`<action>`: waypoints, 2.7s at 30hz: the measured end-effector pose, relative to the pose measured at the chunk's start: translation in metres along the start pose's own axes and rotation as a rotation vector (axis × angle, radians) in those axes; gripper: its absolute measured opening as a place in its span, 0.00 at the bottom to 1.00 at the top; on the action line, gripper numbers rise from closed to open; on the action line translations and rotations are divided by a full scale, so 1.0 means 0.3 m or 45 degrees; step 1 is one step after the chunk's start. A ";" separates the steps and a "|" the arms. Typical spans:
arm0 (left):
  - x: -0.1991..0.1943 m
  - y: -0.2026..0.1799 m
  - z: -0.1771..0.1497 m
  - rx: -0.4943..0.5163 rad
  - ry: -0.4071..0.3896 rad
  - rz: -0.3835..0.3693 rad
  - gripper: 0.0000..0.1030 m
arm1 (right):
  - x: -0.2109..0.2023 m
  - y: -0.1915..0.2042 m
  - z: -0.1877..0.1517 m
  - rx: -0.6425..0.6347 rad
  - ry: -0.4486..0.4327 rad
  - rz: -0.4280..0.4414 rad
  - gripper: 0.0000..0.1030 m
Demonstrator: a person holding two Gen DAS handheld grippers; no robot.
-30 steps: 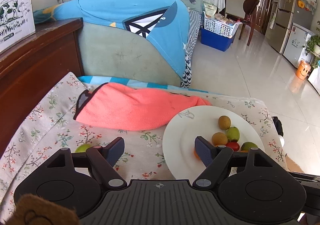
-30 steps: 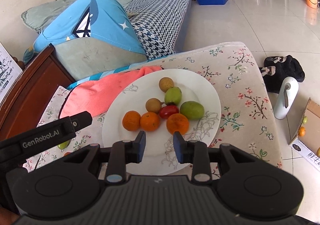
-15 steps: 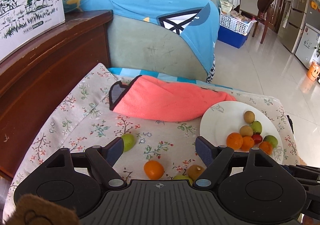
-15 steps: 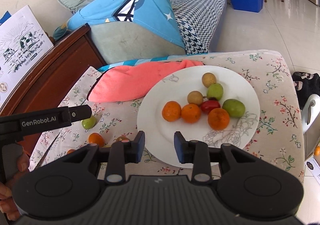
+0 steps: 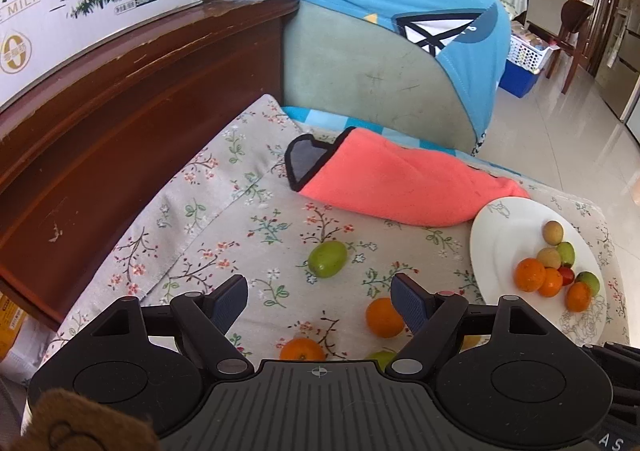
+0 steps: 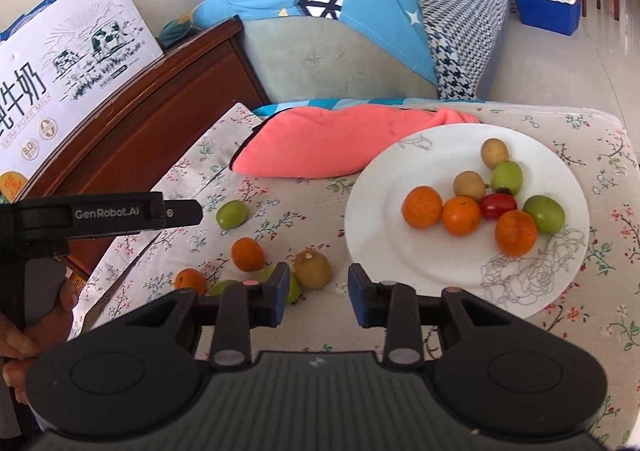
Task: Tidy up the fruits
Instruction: 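Move both grippers back to the remaining fruit on the cloth, then grasp a green jujube with the right gripper while the left grasps a mandarin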
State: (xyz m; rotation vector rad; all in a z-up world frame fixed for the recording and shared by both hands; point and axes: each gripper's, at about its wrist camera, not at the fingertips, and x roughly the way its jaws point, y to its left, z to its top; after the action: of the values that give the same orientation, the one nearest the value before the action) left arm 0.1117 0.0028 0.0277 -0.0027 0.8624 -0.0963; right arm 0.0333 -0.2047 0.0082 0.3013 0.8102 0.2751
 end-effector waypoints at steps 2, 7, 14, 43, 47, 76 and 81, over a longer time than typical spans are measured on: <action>0.006 0.019 -0.006 -0.020 0.010 0.015 0.77 | 0.012 0.031 -0.008 -0.041 0.009 0.032 0.33; 0.020 0.054 -0.026 -0.030 0.040 0.042 0.77 | 0.049 0.088 -0.029 -0.108 0.037 0.097 0.33; 0.055 0.076 -0.058 -0.023 0.100 0.070 0.77 | 0.104 0.137 -0.054 -0.160 0.075 0.129 0.33; 0.130 0.097 -0.112 -0.081 0.186 -0.034 0.78 | 0.234 0.207 -0.071 -0.283 0.098 0.044 0.38; 0.135 0.090 -0.126 -0.054 0.176 -0.023 0.75 | 0.242 0.213 -0.073 -0.299 0.095 0.038 0.36; 0.097 0.046 -0.145 0.044 0.058 -0.020 0.28 | 0.204 0.198 -0.073 -0.271 0.095 0.012 0.31; 0.083 0.044 -0.138 0.051 0.033 -0.004 0.28 | 0.187 0.199 -0.071 -0.272 0.084 0.018 0.31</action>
State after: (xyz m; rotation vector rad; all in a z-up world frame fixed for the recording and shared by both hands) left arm 0.0974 0.0154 -0.0186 0.0343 0.8863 -0.1169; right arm 0.0470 -0.1266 -0.0213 0.0979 0.8360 0.3835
